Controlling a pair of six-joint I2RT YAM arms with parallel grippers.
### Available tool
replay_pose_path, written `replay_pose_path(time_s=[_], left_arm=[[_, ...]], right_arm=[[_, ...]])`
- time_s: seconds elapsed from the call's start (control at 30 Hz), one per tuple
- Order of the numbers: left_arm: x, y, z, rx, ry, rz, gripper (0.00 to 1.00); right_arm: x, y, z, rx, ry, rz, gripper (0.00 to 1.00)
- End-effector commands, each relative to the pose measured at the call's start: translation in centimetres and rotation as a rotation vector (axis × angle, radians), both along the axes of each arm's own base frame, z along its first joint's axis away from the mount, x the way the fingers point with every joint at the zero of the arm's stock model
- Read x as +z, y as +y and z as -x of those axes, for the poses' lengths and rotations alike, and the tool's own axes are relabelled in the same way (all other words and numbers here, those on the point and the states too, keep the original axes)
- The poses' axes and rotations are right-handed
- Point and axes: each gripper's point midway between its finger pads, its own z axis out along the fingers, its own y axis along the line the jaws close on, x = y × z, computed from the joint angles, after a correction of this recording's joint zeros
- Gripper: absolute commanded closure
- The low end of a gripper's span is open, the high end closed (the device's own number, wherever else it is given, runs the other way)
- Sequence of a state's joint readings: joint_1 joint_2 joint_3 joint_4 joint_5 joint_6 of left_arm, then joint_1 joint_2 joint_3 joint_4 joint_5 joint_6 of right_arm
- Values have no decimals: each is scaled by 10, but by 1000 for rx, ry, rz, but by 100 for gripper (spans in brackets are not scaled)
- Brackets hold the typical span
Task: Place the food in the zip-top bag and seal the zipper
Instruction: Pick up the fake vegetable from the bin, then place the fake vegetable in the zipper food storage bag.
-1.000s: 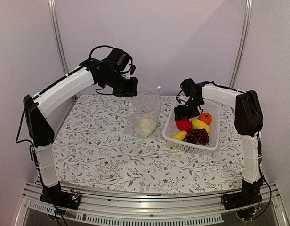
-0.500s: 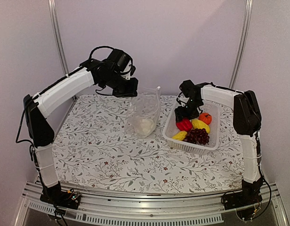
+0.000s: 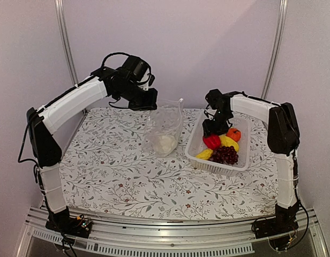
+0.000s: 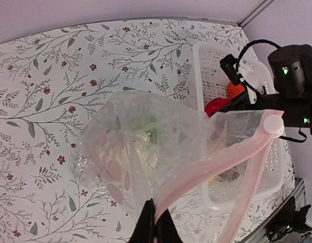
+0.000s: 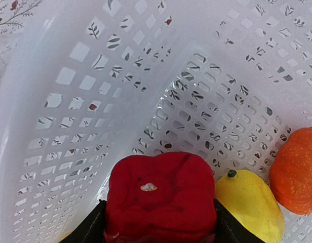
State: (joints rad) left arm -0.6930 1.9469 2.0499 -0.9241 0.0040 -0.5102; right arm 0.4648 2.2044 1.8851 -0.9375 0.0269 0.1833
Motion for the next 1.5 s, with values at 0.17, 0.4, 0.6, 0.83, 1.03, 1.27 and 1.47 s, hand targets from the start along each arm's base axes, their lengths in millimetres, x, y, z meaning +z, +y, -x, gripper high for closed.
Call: replay_pose_path(time_s=[0.17, 0.4, 0.6, 0.83, 1.03, 1.27, 1.47], left_arm=[[5, -1, -1, 12, 17, 55, 100], [8, -7, -4, 4, 12, 83, 100], [10, -16, -5, -9, 26, 120, 100], [12, -18, -7, -7, 49, 166, 100], [16, -11, -10, 7, 83, 232, 100], [16, -5, -11, 15, 100, 254, 100], [16, -2, -14, 26, 98, 257, 100]], right_arm=[[156, 49, 25, 66, -223, -402, 51], [256, 91, 60, 196, -368, -663, 59], [326, 133, 105, 387, -498, -882, 59], [333, 160, 123, 499, -569, -956, 59], [318, 165, 119, 490, -608, -984, 58], [285, 173, 102, 460, -591, -935, 55], [264, 185, 87, 445, -585, -883, 47]])
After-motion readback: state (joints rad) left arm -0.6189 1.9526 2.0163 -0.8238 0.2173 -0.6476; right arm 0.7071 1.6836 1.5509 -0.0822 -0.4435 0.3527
